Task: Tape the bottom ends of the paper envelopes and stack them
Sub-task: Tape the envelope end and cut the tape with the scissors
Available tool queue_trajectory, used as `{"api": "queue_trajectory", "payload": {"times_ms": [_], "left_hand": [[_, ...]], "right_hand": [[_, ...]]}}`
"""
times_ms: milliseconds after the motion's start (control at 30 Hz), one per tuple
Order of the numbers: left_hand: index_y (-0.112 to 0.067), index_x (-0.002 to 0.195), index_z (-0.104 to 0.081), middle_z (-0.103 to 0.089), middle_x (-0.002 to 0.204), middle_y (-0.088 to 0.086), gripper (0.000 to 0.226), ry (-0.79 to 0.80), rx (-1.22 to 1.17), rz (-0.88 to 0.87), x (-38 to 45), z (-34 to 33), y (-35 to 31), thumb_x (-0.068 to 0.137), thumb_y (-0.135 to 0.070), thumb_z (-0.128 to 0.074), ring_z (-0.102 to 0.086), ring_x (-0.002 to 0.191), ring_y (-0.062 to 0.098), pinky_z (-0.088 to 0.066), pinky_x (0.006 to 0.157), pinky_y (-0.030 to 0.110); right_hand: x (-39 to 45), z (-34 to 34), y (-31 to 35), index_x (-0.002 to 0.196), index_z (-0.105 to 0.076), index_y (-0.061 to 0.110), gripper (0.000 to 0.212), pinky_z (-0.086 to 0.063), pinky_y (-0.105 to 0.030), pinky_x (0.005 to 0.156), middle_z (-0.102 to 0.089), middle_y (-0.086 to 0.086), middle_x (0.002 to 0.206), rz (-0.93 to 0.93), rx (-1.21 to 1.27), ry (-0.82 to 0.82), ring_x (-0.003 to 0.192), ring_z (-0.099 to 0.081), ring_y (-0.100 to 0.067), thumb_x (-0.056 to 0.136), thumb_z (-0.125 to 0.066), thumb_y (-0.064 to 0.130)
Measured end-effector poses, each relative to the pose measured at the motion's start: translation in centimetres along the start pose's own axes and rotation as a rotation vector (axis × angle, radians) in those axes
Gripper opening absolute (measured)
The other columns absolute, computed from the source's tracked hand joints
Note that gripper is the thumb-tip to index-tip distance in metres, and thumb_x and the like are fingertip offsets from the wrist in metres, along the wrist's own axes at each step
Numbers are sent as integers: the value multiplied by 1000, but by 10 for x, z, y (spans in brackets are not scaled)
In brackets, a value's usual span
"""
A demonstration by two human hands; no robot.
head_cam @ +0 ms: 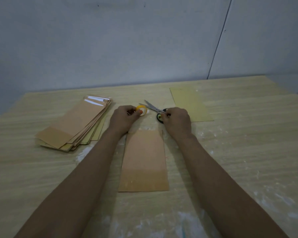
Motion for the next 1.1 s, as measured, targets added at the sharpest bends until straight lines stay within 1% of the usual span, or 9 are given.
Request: {"api": "queue_trajectory", "payload": {"times_ms": [67, 167, 233, 433, 533, 733, 900, 1000, 1100], "left_hand": [[-16, 82, -74, -54, 56, -7, 37, -9, 31, -9, 1, 1, 1, 77, -52, -66, -44, 53, 4, -31, 55, 29], [-20, 85, -74, -57, 61, -8, 21, -15, 29, -24, 2, 1, 2, 84, -41, -75, -46, 54, 1, -33, 56, 27], [-22, 87, -75, -60, 64, -7, 16, -19, 23, -26, 2, 1, 3, 84, -38, -76, -48, 57, 4, -36, 59, 28], [-23, 83, -74, -62, 66, -6, 14, -18, 21, -35, -2, 3, 0, 84, -36, -77, -50, 60, 8, -37, 60, 28], [-17, 89, -76, -61, 67, -5, 16, -22, 10, -25, -3, 3, 0, 84, -32, -78, -49, 60, 7, -37, 58, 24], [-16, 91, -76, -61, 69, -4, 19, -30, -15, -20, -2, 3, 3, 82, -32, -80, -49, 62, 10, -38, 60, 26], [-18, 93, -74, -62, 72, -4, 18, -35, -26, -15, -3, 3, 2, 81, -29, -81, -49, 61, 6, -39, 60, 20], [-13, 97, -75, -62, 73, -4, 23, -36, -42, -3, -3, 4, 2, 80, -27, -82, -49, 60, 4, -38, 57, 13], [-8, 108, -72, -61, 80, -1, 36, -47, -69, 19, -3, 4, 3, 77, -22, -84, -50, 57, -1, -40, 57, 9]], "right_hand": [[1, -1, 0, 86, -75, 4, 23, -33, -33, 64, -66, -18, 90, 16, -7, -11, 88, -56, -36, 91, -61, 21], [0, -1, 3, 94, -74, 5, 19, -45, -38, 73, -61, -17, 98, 45, 47, -44, 94, -54, -35, 88, -65, 21], [-2, 3, 4, 93, -73, 6, 19, -49, -42, 73, -60, -17, 98, 47, 88, -84, 95, -53, -36, 86, -68, 22], [-5, 0, 8, 97, -75, 12, 22, -45, -41, 76, -62, -11, 97, 71, 43, -76, 100, -48, -34, 86, -65, 29], [-7, 1, 9, 95, -76, 12, 21, -45, -41, 75, -64, -11, 94, 82, 59, -86, 98, -48, -35, 85, -65, 27], [-8, 3, 7, 94, -76, 12, 21, -44, -40, 74, -64, -12, 92, 88, 76, -107, 95, -49, -35, 83, -66, 26], [-8, 3, 8, 95, -76, 12, 20, -40, -38, 74, -64, -12, 92, 99, 84, -102, 95, -48, -35, 83, -67, 25], [-8, 4, 9, 91, -76, 13, 18, -39, -36, 72, -64, -11, 89, 111, 100, -113, 92, -50, -34, 81, -66, 24], [-7, 3, 11, 91, -76, 13, 18, -40, -35, 72, -64, -10, 89, 109, 109, -87, 93, -49, -33, 81, -67, 24]]}}
Point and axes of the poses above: each hand's wrist, its own x-axis towards the middle knuckle, its own z-axis out of the back of the hand, y = z × x, the point moved 9 cm from there along x, towards the middle knuckle
